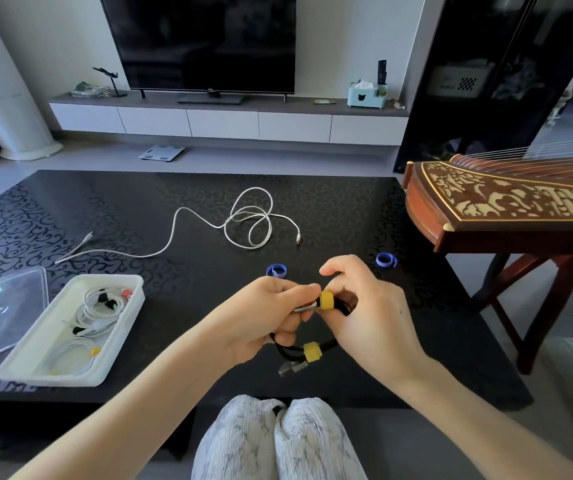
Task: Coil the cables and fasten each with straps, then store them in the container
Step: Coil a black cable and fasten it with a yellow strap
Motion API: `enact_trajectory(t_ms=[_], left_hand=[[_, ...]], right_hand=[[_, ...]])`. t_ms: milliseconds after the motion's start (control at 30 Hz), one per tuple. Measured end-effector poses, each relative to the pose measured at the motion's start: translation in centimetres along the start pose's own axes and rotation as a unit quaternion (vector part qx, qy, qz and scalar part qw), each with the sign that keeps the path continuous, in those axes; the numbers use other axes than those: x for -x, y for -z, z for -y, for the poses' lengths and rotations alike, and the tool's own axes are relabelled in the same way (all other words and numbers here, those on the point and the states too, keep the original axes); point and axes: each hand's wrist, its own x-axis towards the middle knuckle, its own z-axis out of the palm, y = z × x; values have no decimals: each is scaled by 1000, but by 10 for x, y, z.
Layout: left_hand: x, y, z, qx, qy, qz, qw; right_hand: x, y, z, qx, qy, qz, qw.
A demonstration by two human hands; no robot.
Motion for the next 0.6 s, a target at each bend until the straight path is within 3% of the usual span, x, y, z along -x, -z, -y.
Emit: enact_trajectory(t_ms=[133, 200, 367, 433, 600], left_hand=[[0, 7, 6, 23, 13, 1, 1000], [0, 16, 10, 41, 18, 6, 999], [-1, 52, 25, 107, -8, -53, 993], [2, 69, 32, 84, -20, -69, 994], [18, 100, 58, 10, -53, -142, 988]], right_hand=[[2, -9, 1, 73, 107, -40, 991], [-3, -17, -1, 64, 122, -13, 990], [-25, -42, 4, -42, -84, 50, 994], [-33, -56, 5, -72, -136, 74, 985], [-58, -103, 19, -291, -306, 160, 892]])
